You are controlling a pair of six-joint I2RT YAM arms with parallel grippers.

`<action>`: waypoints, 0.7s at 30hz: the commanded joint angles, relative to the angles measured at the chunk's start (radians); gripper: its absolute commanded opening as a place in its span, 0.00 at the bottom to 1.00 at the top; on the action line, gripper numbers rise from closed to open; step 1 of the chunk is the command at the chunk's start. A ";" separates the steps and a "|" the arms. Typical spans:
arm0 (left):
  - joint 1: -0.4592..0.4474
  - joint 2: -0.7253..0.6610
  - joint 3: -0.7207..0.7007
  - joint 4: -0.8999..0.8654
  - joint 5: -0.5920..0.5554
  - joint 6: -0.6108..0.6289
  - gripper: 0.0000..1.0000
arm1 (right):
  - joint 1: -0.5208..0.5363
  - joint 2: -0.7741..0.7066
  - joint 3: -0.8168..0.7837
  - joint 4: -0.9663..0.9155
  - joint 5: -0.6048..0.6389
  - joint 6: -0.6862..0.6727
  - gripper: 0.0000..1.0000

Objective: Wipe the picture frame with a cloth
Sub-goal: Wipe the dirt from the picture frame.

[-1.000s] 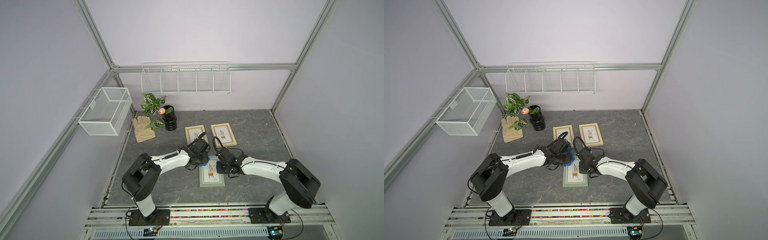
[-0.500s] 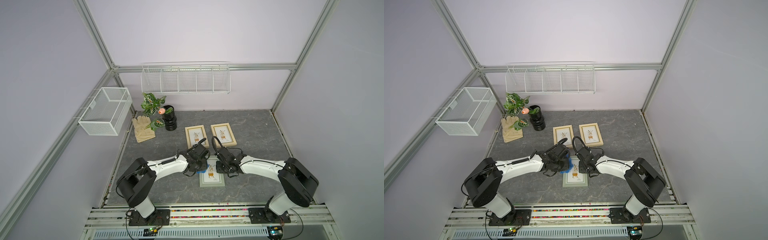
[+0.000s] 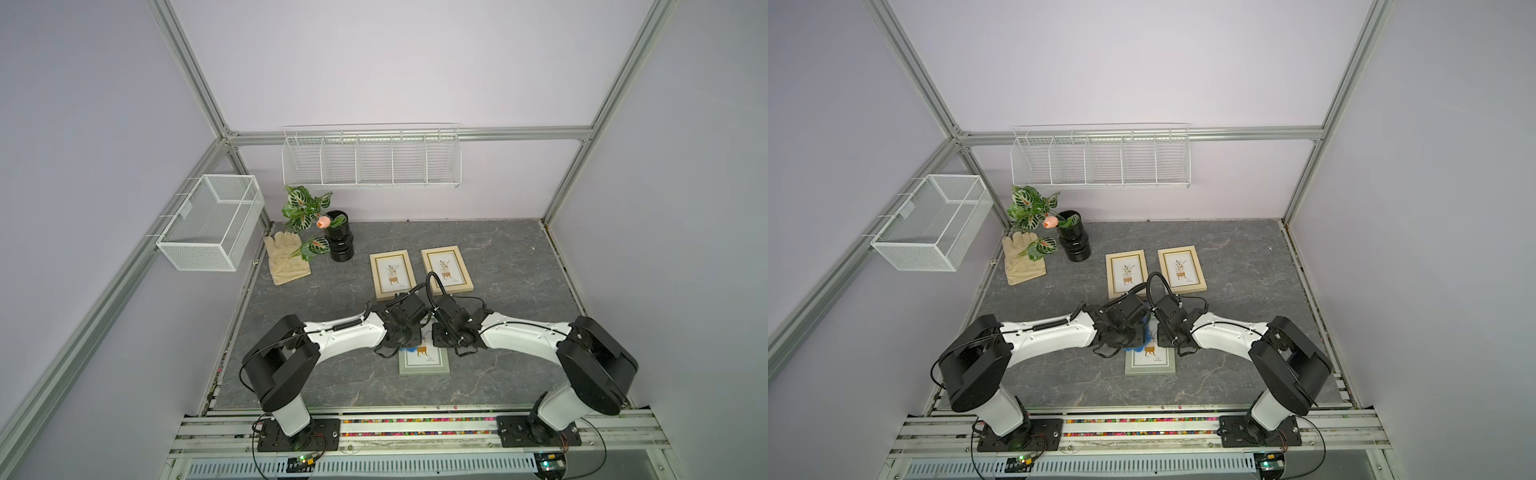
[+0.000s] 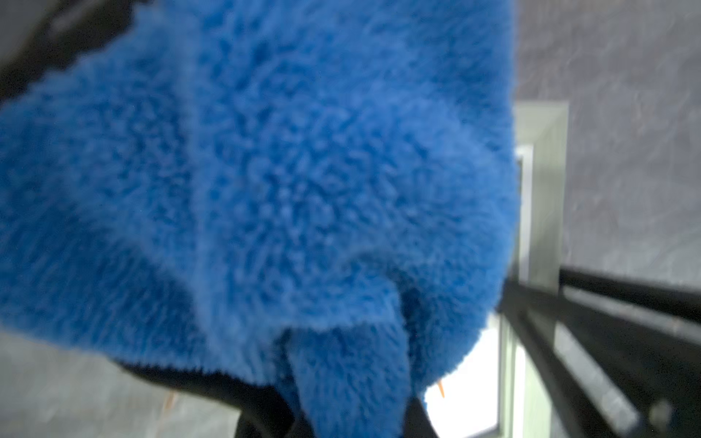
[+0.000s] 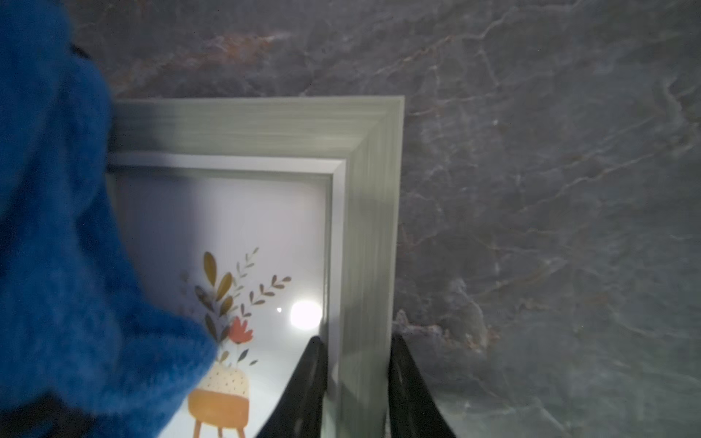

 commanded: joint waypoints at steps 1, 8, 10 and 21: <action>-0.082 0.011 -0.083 -0.181 0.080 -0.064 0.00 | -0.009 0.061 -0.038 -0.109 0.022 0.006 0.17; 0.059 0.044 -0.008 -0.118 0.083 0.011 0.00 | -0.009 0.045 -0.047 -0.106 0.024 0.020 0.18; 0.083 0.069 0.019 -0.118 0.066 0.031 0.00 | -0.009 0.041 -0.050 -0.106 0.026 0.022 0.18; -0.091 -0.089 -0.175 -0.101 0.064 -0.110 0.00 | -0.028 0.056 -0.030 -0.109 0.026 0.006 0.18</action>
